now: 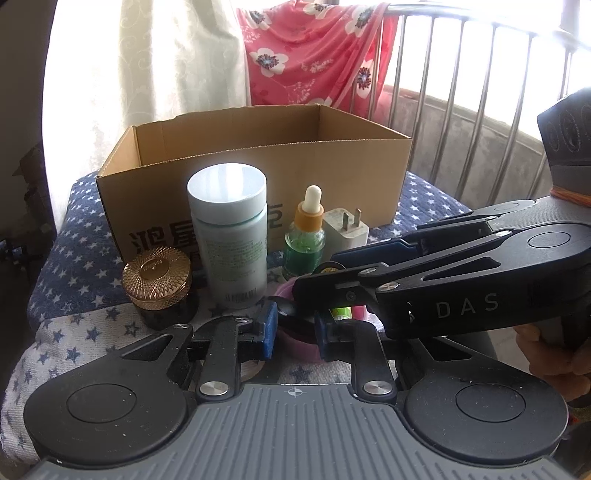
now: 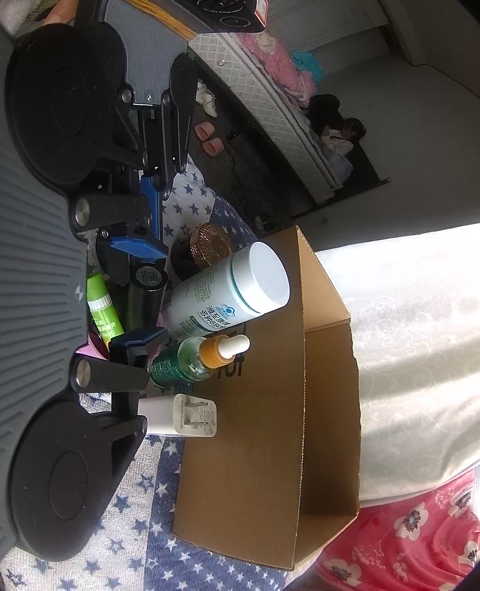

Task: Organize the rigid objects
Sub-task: 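Reach the right gripper into the pink dish and grasp the black cylinder, then carry the black cylinder into the cardboard box and open the right gripper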

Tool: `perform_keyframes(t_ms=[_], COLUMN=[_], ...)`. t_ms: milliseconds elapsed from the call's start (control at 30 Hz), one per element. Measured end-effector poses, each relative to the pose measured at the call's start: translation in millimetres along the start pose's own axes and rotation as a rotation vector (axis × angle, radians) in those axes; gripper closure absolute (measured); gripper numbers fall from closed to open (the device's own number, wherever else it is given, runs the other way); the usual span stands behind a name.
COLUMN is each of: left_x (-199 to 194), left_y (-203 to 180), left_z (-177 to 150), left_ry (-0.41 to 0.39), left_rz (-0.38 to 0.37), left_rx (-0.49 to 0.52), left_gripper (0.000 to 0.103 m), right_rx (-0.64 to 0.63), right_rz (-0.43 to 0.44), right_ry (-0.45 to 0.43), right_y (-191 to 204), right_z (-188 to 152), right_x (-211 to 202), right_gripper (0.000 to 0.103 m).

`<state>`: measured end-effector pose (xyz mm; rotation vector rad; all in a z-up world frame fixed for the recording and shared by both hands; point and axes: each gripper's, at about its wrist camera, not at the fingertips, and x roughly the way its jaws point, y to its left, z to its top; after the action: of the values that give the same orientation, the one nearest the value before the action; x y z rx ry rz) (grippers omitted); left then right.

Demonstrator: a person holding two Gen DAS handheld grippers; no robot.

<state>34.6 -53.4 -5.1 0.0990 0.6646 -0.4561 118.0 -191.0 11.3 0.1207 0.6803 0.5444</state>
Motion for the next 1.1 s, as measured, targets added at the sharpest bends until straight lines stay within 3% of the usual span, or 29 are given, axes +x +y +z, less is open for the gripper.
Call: perform_keyframes(t_ms=[267,333,533,1100], left_x=[8,13,28,31], left_y=[-3,-2,-2,-12], left_z=[12,16,23,23], left_ry=[-0.020,-0.016,-0.004,-0.020], left_rz=[-0.015,-0.024,-0.052,-0.038], left_rx=[0.030,0.032,0.044,0.066], left_gripper=[0.086,0.085,0.085,0.083], right_rx=[0.002,0.005,0.017,0.056], right_rz=[-0.024,-0.030,-0.036,-0.009], right_ry=[-0.008,-0.002,0.007,0.005], right_y=[-11,-14,-22,-28], right_z=[10,12,18,21], right_x=[3,7,14,13], right_gripper=[0.064,0.071,0.076,0.077])
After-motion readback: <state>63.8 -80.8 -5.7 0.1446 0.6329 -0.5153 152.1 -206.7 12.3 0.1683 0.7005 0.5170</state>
